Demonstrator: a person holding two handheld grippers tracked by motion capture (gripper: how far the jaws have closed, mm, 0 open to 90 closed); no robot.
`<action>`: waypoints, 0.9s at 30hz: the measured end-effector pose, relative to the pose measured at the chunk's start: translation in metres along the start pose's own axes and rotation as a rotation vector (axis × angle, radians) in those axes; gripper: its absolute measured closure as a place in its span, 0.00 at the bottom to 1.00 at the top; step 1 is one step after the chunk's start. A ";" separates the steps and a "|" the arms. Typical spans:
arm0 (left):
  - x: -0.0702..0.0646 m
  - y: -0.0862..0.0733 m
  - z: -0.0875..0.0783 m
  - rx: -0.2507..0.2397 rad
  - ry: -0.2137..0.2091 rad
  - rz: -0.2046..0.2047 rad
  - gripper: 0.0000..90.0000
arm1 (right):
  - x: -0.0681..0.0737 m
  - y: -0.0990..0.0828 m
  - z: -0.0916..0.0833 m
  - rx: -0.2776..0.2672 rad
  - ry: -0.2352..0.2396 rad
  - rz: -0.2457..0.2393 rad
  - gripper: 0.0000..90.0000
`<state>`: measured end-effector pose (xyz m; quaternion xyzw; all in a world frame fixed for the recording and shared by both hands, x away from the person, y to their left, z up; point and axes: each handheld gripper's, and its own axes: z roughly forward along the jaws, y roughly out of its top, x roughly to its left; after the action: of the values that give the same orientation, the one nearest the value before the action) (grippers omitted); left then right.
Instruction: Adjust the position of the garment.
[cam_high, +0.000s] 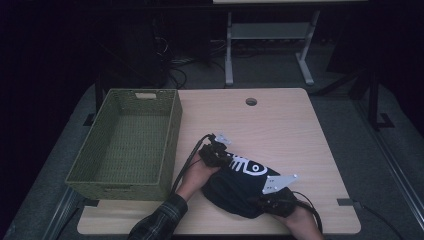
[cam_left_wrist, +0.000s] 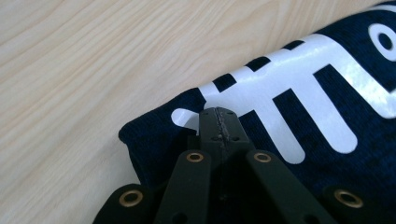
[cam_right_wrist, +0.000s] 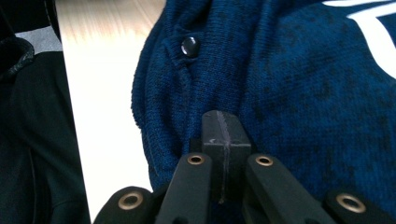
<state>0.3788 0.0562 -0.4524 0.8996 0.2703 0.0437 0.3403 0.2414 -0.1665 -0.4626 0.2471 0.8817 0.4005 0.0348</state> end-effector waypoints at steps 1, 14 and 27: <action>0.000 0.000 -0.001 -0.004 0.001 0.000 1.00 | 0.000 0.000 0.000 0.000 0.002 -0.001 1.00; -0.028 -0.012 -0.055 -0.116 -0.012 0.016 1.00 | -0.021 0.013 -0.025 -0.137 -0.088 0.032 1.00; -0.036 -0.043 -0.046 0.017 -0.004 0.013 1.00 | -0.027 0.004 -0.001 -0.021 -0.097 0.059 1.00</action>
<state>0.3168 0.0918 -0.4409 0.9043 0.2641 0.0418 0.3328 0.2663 -0.1769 -0.4627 0.2915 0.8671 0.3982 0.0681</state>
